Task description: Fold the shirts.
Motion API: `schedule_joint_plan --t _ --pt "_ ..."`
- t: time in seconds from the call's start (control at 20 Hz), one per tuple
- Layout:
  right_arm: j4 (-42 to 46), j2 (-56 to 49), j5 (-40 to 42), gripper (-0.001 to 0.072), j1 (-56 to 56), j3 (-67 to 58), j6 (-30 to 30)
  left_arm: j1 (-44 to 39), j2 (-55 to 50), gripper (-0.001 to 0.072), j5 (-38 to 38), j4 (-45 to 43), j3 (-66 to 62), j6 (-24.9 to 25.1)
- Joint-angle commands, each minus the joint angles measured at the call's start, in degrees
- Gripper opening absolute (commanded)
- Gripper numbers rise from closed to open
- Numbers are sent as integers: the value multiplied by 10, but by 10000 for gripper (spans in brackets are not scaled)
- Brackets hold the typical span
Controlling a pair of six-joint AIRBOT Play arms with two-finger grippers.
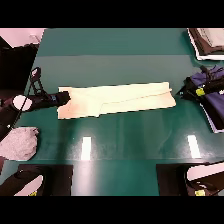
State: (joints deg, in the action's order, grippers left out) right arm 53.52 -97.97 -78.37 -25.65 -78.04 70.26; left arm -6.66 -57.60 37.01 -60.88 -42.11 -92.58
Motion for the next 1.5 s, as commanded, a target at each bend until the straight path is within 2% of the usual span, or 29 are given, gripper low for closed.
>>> schedule_joint_plan --t 0.0,0.35,0.4,0.5,0.6,0.7,0.9,1.0,1.2,1.45 --pt "-68 -59 -40 473 -12 -17 -35 0 0 37 47 0 0 0" --pt "-74 -115 -69 448 49 -88 -36 0 0 37 59 5 0 0" --pt "-74 -120 -73 425 58 -89 -37 0 0 37 60 10 0 0" --pt "-74 -124 -71 261 70 -89 -39 0 0 37 59 26 0 0" --pt "-75 -118 -67 29 73 -89 -62 0 0 29 63 35 0 1" --pt "-75 -106 -65 15 73 -89 -63 0 0 28 65 47 0 10" --pt "-77 -56 -63 13 76 -89 -63 -2 -4 27 56 150 -6 96" --pt "-97 -27 -56 13 88 -89 -63 -23 -30 27 63 146 -43 106" --pt "-133 2 -86 12 129 -148 -62 -104 -149 27 61 108 -172 120" --pt "-150 11 -90 12 227 -274 -25 -176 -356 27 82 99 -355 120"
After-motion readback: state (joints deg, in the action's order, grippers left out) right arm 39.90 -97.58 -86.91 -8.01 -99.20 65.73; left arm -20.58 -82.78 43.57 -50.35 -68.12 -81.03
